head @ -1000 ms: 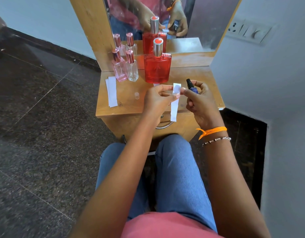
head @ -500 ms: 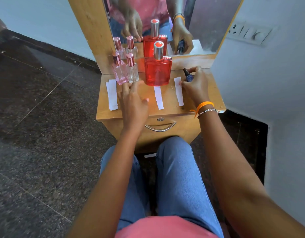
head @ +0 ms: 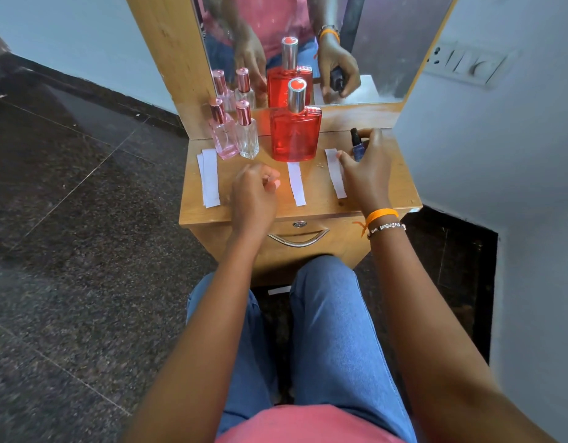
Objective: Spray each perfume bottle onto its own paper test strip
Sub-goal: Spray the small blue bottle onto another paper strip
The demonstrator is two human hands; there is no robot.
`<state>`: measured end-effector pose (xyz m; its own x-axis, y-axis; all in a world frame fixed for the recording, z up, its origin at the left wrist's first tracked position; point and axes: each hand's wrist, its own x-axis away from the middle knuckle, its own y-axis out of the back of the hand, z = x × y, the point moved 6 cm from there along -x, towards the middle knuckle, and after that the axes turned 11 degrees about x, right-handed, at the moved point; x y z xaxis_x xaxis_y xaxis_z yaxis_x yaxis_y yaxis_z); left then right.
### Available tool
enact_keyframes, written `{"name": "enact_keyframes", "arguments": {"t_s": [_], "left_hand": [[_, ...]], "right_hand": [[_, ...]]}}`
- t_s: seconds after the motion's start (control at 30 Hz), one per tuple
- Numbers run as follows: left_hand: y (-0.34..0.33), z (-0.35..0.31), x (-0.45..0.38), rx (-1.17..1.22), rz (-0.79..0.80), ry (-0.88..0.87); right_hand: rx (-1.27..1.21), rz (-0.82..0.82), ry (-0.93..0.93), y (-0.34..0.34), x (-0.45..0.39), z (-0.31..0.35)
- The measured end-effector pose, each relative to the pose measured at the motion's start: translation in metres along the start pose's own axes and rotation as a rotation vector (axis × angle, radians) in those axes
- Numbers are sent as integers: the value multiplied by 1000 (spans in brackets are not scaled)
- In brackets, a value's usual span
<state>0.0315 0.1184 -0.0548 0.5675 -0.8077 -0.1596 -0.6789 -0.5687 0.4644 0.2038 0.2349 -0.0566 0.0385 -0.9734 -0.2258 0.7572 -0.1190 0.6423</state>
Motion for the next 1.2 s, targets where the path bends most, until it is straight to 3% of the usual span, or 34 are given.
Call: {"name": "enact_keyframes", "arguments": {"t_s": [0.27,0.43,0.7,0.87,0.97,1.1,1.2], "left_hand": [[-18,-29,1,731,117,298],[-26,-33,6,868,172,374],[-34,-34,12,770,321,343],[-38,-27,14,630,234,345],[-36,-27,13,372,178,157],[-41,-34,18,48,181,-129],[-51,-38,26,-85,218,-260]], "right_hand": [[-237,207,121,8,65,29],[-239,306,204,13,76,40],[-271,391,241,9,79,34],[-238,311,170,11,74,21],[-266,248,95,13,67,13],[-505,271,-102,16,50,1],[-447,239,-66,22,31,-2]]}}
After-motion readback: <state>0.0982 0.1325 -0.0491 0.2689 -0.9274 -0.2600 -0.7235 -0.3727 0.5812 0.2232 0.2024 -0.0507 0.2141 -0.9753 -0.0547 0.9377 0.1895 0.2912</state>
